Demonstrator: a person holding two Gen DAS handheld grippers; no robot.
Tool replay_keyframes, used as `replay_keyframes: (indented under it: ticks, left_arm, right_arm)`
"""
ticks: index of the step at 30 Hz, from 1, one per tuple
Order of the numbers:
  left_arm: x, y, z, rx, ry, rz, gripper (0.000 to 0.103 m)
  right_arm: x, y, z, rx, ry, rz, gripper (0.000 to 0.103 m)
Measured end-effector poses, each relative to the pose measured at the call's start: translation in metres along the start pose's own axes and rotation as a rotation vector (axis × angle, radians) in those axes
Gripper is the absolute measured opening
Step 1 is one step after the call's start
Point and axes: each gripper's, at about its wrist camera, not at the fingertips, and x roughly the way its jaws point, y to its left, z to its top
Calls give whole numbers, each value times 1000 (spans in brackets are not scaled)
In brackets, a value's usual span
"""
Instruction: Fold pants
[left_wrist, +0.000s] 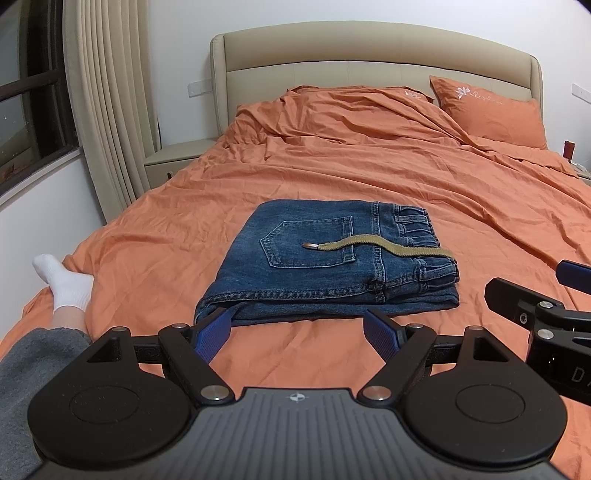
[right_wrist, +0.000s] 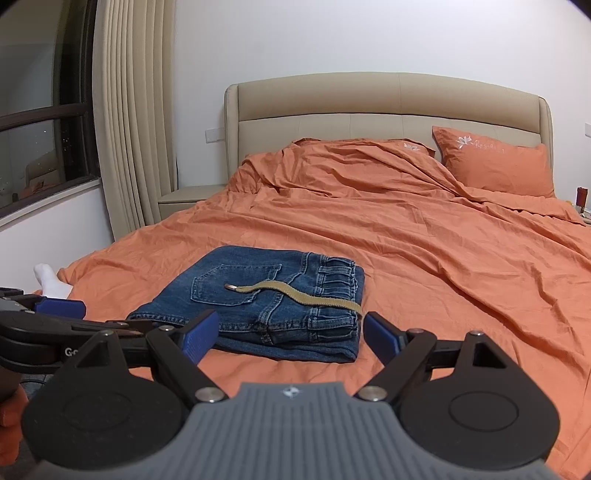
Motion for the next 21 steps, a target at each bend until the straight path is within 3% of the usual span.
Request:
replay_keyframes:
  ticks: [21]
  left_arm:
    - [-1, -2, 2, 13, -14, -15, 92]
  right_arm:
    - [8, -2, -1, 6, 46, -3, 82]
